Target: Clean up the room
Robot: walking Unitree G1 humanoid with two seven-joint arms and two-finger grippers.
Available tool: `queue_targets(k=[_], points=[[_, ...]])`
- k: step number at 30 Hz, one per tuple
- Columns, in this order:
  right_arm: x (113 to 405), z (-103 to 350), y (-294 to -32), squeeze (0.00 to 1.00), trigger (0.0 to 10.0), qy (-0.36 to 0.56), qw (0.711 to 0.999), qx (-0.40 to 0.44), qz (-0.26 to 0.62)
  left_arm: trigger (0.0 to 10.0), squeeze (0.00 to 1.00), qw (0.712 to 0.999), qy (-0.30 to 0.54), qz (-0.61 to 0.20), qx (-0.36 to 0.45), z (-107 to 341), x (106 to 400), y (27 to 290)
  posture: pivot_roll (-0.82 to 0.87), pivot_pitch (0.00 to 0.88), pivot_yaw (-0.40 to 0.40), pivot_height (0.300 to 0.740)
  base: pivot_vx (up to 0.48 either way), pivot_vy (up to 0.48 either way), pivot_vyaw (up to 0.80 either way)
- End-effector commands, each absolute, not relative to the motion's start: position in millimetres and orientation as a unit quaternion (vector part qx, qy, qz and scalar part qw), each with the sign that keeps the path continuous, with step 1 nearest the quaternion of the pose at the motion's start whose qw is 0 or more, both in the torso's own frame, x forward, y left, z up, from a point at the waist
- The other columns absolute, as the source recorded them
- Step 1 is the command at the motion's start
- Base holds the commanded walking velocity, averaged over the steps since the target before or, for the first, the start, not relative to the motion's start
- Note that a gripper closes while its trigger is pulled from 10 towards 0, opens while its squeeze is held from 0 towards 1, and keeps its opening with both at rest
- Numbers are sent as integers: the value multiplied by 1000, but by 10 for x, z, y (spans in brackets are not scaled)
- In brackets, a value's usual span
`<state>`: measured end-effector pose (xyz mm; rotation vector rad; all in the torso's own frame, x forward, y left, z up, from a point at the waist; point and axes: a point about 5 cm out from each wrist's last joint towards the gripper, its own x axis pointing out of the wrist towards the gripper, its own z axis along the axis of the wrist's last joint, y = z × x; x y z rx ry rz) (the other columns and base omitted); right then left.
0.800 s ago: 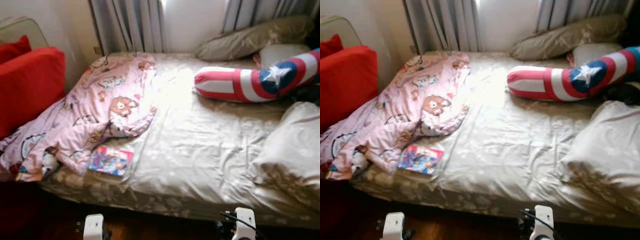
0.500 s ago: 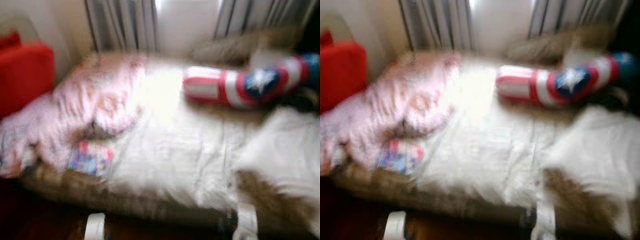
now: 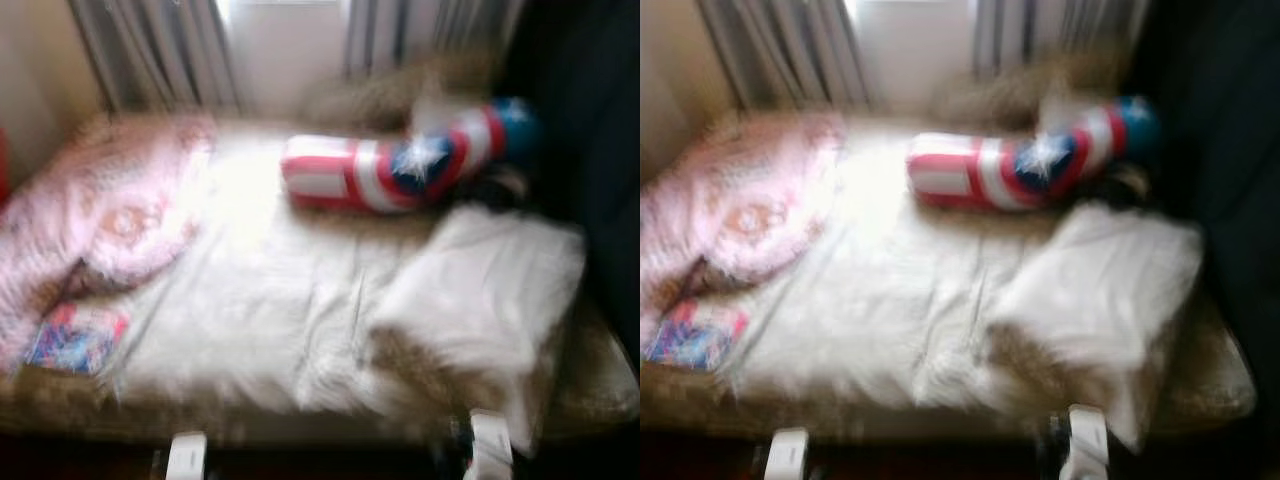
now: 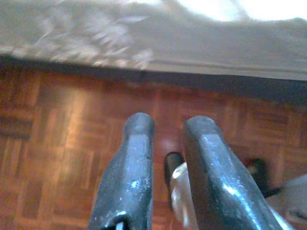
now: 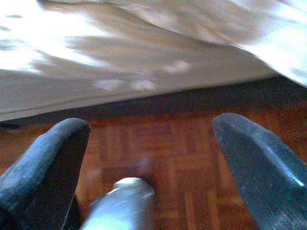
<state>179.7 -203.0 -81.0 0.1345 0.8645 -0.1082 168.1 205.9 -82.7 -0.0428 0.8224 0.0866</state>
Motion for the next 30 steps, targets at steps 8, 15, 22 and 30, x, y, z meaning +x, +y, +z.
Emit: queue_targets(k=[8, 15, 22, 30], points=[[1804, -795, -2088, 0, 10000, 415, 906, 59, -57, 10000, 0, 913, 406, 42, -23, -835, 1687, 2035, -34, 0, 53, 740, 0, 0, -266], [1813, -791, -2087, 0, 10000, 413, 907, 62, -59, 10000, 0, 911, 409, 45, -27, -842, 1680, 2028, -32, 0, 51, 740, 0, 0, 0], [1821, -787, -2088, 0, 10000, 412, 907, 63, -61, 10000, 0, 911, 408, 46, -32, -841, 1687, 2016, -28, 0, 50, 740, 81, 0, 0], [1822, -787, -2090, 0, 10000, 412, 907, 63, -62, 10000, 0, 913, 405, 46, -34, -833, 1721, 1974, -26, 0, 48, 740, 329, 0, 0]])
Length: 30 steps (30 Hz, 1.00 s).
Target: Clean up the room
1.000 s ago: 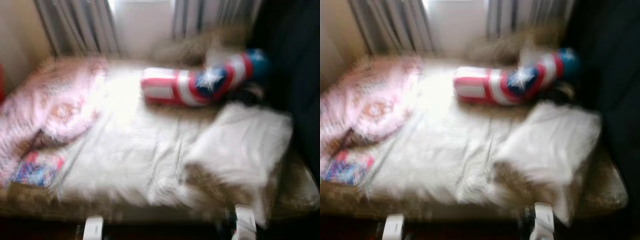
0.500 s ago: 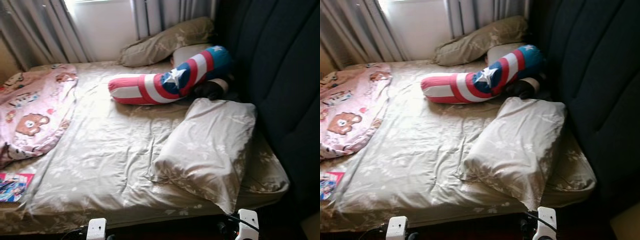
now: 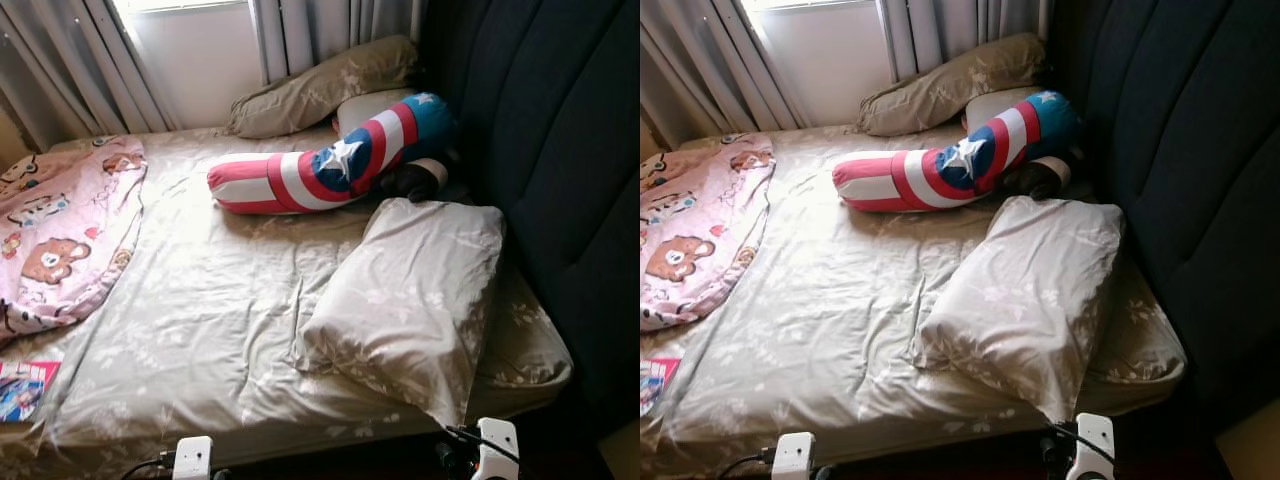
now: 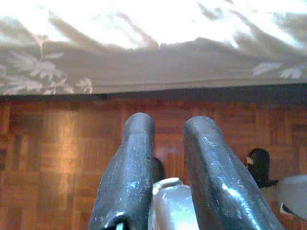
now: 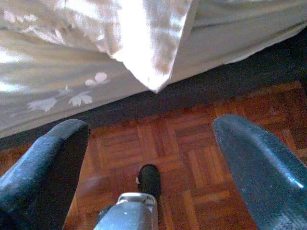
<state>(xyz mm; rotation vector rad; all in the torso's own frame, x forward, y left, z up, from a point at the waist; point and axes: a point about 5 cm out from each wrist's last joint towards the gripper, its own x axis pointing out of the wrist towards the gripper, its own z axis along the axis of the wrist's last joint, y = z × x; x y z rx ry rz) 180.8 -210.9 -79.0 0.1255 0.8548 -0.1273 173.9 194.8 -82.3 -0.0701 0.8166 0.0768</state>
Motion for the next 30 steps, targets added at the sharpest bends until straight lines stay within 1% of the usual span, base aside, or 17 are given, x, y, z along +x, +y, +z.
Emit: queue_targets(k=[1, 9, 18, 22, 30], points=[[1822, -787, -2090, 0, 10000, 412, 907, 63, -62, 10000, 0, 913, 405, 46, -34, -833, 1721, 1974, -26, 0, 48, 740, 330, 0, 0], [1825, -785, -2089, 0, 10000, 411, 907, 63, -61, 10000, 0, 914, 402, 47, -35, -831, 1721, 1977, -25, 0, 49, 740, 311, 0, 0], [1835, -773, -2097, 0, 10000, 401, 912, 63, -65, 10000, 0, 916, 395, 53, -36, -820, 1712, 2031, -22, 0, 48, 740, 0, 0, 0], [1839, -767, -2099, 0, 10000, 396, 913, 64, -68, 10000, 0, 922, 383, 54, -37, -785, 1763, 2065, -22, 0, 48, 740, 0, 0, 0], [1824, -771, -2100, 0, 10000, 394, 914, 64, -68, 10000, 0, 929, 365, 47, -36, -744, 1843, 2030, -24, 0, 51, 740, 0, 0, 0]])
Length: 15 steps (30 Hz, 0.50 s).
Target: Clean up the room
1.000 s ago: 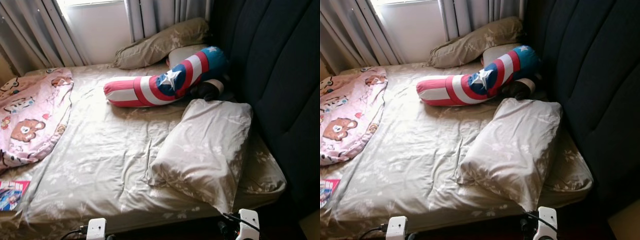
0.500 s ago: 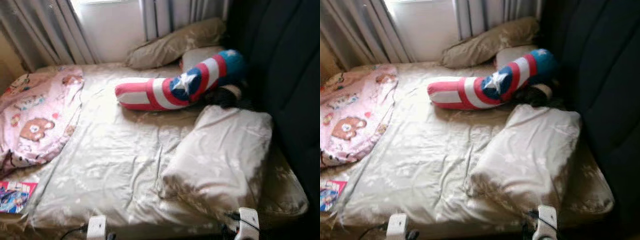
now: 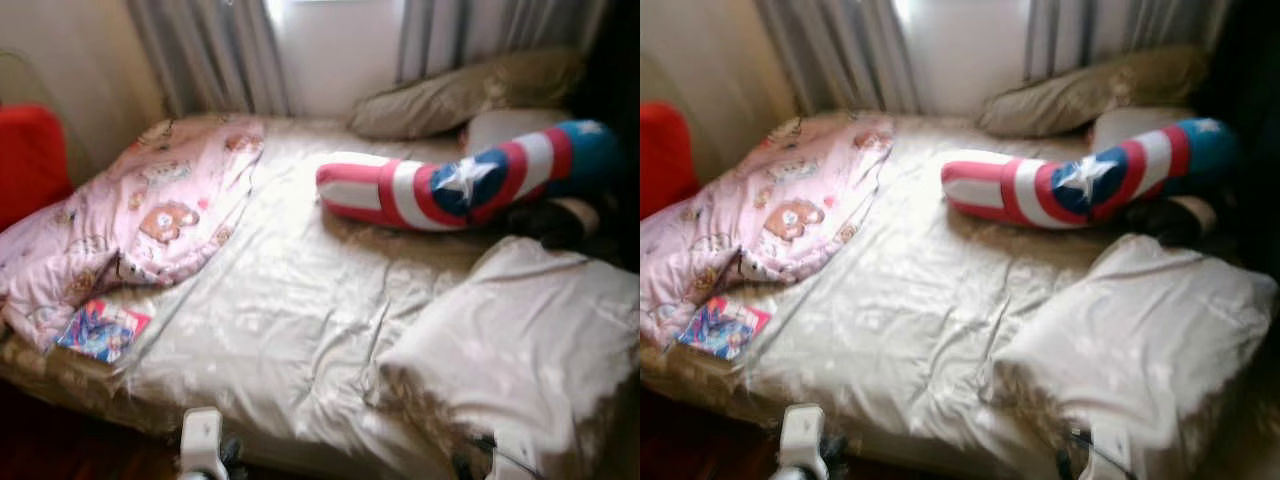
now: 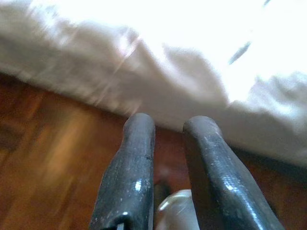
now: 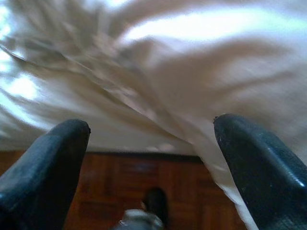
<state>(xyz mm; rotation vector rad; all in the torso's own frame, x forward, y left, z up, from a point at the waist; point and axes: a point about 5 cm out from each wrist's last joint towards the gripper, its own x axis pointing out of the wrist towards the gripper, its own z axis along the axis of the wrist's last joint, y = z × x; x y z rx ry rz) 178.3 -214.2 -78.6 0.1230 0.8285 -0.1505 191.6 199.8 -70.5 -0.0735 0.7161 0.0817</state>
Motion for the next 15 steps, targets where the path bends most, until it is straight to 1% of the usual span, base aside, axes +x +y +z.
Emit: queue_targets(k=[1, 6, 15], points=[[1823, -771, -2099, 0, 10000, 394, 915, 62, -67, 10000, 0, 929, 365, 44, -33, -745, 1844, 2022, -26, 0, 52, 740, 0, 0, 0], [1809, -780, -2100, 0, 10000, 397, 913, 62, -72, 10000, 0, 930, 365, 42, -30, -748, 1839, 2011, -26, 0, 53, 740, 0, 0, 0], [1804, -784, -2101, 0, 10000, 399, 912, 65, -74, 10000, 0, 928, 368, 43, -27, -762, 1809, 2009, -23, 0, 49, 740, 0, 0, -757]])
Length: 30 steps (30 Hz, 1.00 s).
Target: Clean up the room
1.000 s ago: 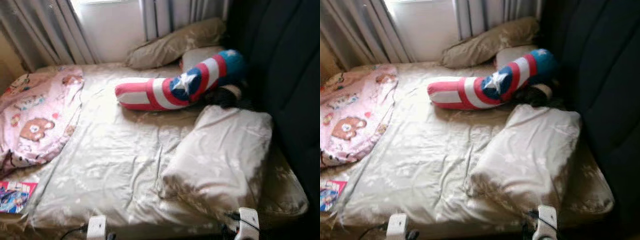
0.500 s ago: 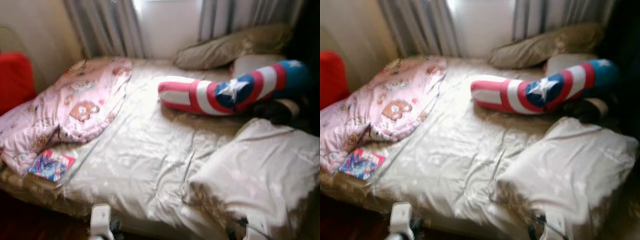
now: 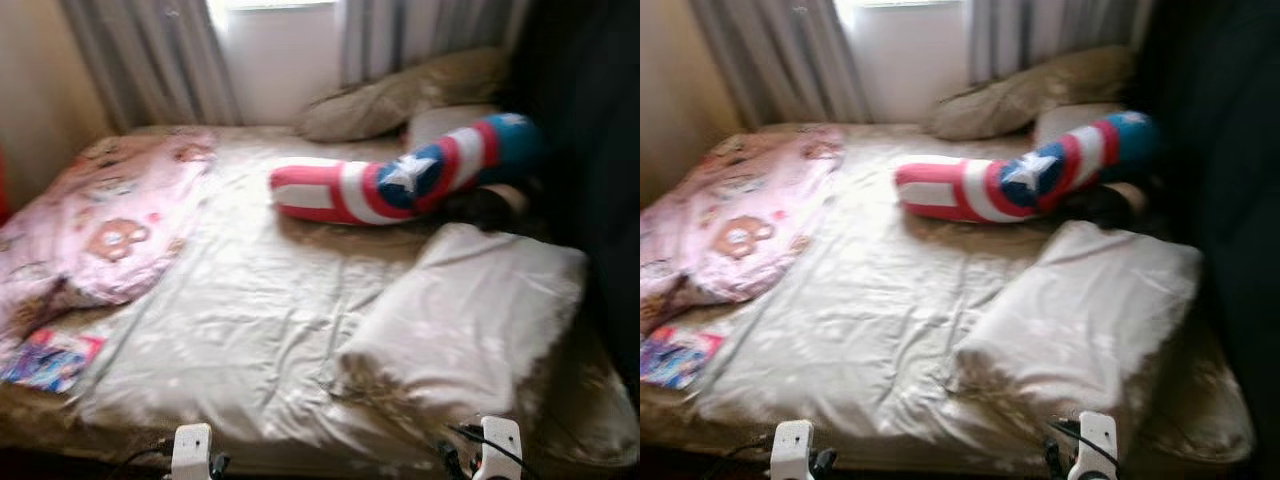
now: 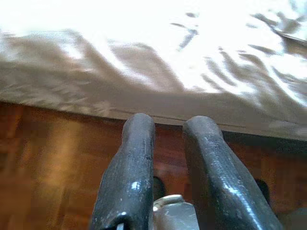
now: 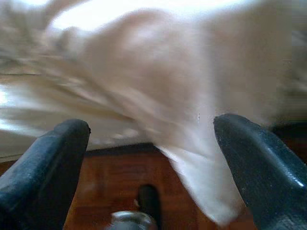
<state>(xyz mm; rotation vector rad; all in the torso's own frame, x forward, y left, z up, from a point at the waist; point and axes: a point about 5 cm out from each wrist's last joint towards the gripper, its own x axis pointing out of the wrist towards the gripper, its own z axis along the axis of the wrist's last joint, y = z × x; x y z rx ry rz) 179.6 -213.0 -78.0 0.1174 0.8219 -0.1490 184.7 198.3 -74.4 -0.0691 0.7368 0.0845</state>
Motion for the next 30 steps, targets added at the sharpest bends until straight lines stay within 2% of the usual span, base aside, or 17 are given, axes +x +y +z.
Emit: queue_targets(k=[1, 10, 13, 20, 24, 30], points=[[1804, -784, -2101, 0, 10000, 399, 912, 65, -74, 10000, 0, 928, 369, 43, -27, -764, 1806, 2009, -23, 0, 48, 740, 0, 0, -775], [1815, -779, -2105, 0, 10000, 399, 912, 62, -75, 10000, 0, 926, 373, 45, -25, -775, 1783, 2016, -19, 0, 45, 740, 0, 0, -775], [1821, -774, -2106, 0, 10000, 396, 913, 62, -76, 10000, 0, 927, 372, 45, -19, -772, 1786, 2022, -16, 0, 44, 740, 0, -323, -773], [1836, -763, -2103, 0, 10000, 388, 916, 61, -74, 10000, 0, 926, 373, 48, -21, -771, 1787, 2034, -16, 0, 44, 740, 0, -425, -69], [1829, -769, -2104, 0, 10000, 393, 914, 61, -76, 10000, 0, 927, 371, 51, -25, -769, 1792, 2034, -15, 0, 44, 740, 0, 0, 0], [1831, -769, -2103, 0, 10000, 394, 914, 58, -70, 10000, 0, 929, 367, 47, -24, -757, 1811, 2032, -11, 0, 41, 740, 0, 0, -759]])
